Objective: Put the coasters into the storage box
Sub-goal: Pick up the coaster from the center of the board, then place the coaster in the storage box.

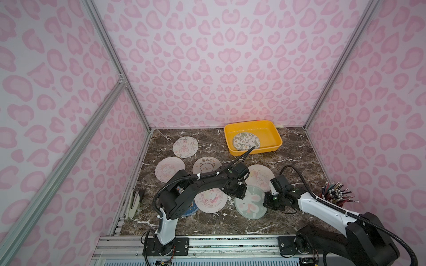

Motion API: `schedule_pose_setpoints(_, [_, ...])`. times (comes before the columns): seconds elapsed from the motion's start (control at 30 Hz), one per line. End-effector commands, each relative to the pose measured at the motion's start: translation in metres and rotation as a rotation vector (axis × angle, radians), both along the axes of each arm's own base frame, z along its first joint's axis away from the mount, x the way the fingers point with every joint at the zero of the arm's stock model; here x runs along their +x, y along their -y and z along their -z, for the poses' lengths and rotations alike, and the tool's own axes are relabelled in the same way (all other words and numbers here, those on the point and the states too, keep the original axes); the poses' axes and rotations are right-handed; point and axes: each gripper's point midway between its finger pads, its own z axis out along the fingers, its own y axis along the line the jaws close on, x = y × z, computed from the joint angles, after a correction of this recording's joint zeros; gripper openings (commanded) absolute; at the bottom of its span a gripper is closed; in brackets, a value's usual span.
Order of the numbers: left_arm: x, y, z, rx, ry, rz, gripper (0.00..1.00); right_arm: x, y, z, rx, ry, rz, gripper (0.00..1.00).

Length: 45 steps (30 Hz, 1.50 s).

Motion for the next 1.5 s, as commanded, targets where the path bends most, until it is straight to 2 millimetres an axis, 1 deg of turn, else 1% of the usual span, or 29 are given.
schedule_pose_setpoints(0.0, [-0.012, -0.014, 0.005, 0.056, -0.039, 0.003, 0.64, -0.003, 0.005, -0.006, -0.023, -0.008, 0.005, 0.00])
schedule_pose_setpoints(0.2, [-0.001, -0.016, -0.015, 0.016, 0.015, -0.029, 0.73, 0.005, 0.000, -0.039, 0.014, 0.052, 0.006, 0.00])
schedule_pose_setpoints(0.33, [0.006, -0.019, -0.027, -0.008, 0.042, -0.052, 0.76, 0.014, -0.003, -0.062, 0.024, 0.093, -0.001, 0.00])
schedule_pose_setpoints(0.47, [0.013, -0.023, -0.039, -0.038, 0.066, -0.076, 0.79, 0.027, -0.010, -0.091, 0.042, 0.144, -0.016, 0.00])
schedule_pose_setpoints(0.67, [0.025, -0.033, -0.054, -0.078, 0.105, -0.121, 0.84, 0.055, -0.021, -0.139, 0.057, 0.240, -0.039, 0.00])
schedule_pose_setpoints(0.87, [0.034, -0.046, -0.061, -0.097, 0.134, -0.167, 0.89, 0.096, -0.028, -0.184, 0.057, 0.385, -0.030, 0.00])
schedule_pose_setpoints(0.97, [0.036, -0.054, -0.063, -0.098, 0.143, -0.186, 0.91, 0.116, -0.032, -0.195, 0.069, 0.425, -0.030, 0.00])
schedule_pose_setpoints(1.13, [0.035, -0.065, -0.063, -0.093, 0.149, -0.208, 0.93, 0.145, -0.041, -0.205, 0.073, 0.476, -0.048, 0.00])
schedule_pose_setpoints(1.27, [0.035, -0.075, -0.062, -0.088, 0.150, -0.226, 0.95, 0.172, -0.049, -0.217, 0.075, 0.521, -0.067, 0.00])
schedule_pose_setpoints(1.4, [0.035, -0.083, -0.062, -0.088, 0.154, -0.245, 0.96, 0.200, -0.052, -0.227, 0.068, 0.566, -0.079, 0.00])
schedule_pose_setpoints(1.43, [0.035, -0.085, -0.061, -0.087, 0.155, -0.249, 0.96, 0.209, -0.054, -0.234, 0.071, 0.589, -0.082, 0.00])
schedule_pose_setpoints(1.47, [0.035, -0.086, -0.060, -0.085, 0.153, -0.251, 0.96, 0.215, -0.054, -0.236, 0.069, 0.598, -0.083, 0.00])
